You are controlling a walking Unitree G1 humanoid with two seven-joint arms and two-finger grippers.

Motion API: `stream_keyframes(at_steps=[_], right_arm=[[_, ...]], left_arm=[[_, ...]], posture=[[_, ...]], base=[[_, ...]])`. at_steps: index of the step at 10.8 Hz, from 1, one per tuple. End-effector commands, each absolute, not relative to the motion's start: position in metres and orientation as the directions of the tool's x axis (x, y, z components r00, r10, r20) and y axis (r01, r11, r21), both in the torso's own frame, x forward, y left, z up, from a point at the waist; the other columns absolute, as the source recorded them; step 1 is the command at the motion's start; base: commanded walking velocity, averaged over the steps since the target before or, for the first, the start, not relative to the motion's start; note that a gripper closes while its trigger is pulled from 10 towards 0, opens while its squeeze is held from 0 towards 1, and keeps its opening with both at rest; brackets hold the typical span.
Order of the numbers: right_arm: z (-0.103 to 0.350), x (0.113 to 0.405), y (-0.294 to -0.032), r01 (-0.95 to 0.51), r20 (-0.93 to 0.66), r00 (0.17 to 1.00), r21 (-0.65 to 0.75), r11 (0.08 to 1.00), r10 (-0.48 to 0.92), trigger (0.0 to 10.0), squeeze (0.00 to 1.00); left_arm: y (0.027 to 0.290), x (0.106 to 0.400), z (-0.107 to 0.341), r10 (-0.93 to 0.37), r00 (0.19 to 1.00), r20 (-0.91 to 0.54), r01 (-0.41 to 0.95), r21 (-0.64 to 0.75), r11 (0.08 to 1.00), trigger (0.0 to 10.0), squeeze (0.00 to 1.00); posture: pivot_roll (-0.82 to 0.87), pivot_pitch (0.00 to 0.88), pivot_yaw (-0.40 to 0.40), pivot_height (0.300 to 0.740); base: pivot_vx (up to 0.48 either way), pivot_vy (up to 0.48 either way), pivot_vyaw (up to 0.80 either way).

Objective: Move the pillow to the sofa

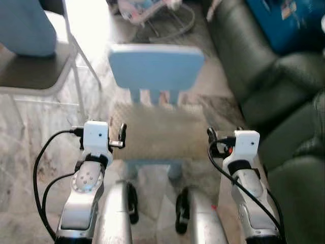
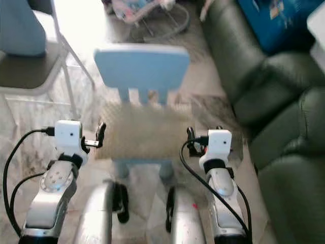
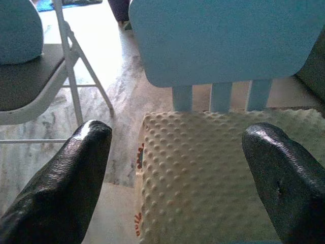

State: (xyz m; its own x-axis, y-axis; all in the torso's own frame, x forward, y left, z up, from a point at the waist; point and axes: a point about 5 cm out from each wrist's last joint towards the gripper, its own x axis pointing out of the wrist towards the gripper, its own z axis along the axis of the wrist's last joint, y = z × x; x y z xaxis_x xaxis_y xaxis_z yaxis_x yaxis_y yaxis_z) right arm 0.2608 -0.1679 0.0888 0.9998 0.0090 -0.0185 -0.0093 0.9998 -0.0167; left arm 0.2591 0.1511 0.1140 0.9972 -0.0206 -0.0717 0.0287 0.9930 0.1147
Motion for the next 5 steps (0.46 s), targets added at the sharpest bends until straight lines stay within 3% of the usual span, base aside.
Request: stream_keyframes(at_steps=[1, 5], right_arm=[[0.089, 0.262, -0.169, -0.01, -0.022, 1.0, -0.017, 1.0, 0.01, 10.0, 0.0], [0.096, 0.27, -0.166, -0.039, 0.002, 0.999, 0.004, 0.999, 0.039, 10.0, 0.0]], left_arm=[[0.154, 0.26, 0.12, -0.003, 0.999, -0.047, 0.009, 0.137, 0.991, 10.0, 0.0], [0.178, 0.257, 0.105, 0.037, 0.995, -0.096, -0.017, 0.206, 0.978, 10.0, 0.0]], posture=[[-0.01, 0.277, -0.027, 0.64], [-0.01, 0.276, -0.032, 0.64]], base=[[0.0, 0.0, 0.0], [0.0, 0.0, 0.0]])
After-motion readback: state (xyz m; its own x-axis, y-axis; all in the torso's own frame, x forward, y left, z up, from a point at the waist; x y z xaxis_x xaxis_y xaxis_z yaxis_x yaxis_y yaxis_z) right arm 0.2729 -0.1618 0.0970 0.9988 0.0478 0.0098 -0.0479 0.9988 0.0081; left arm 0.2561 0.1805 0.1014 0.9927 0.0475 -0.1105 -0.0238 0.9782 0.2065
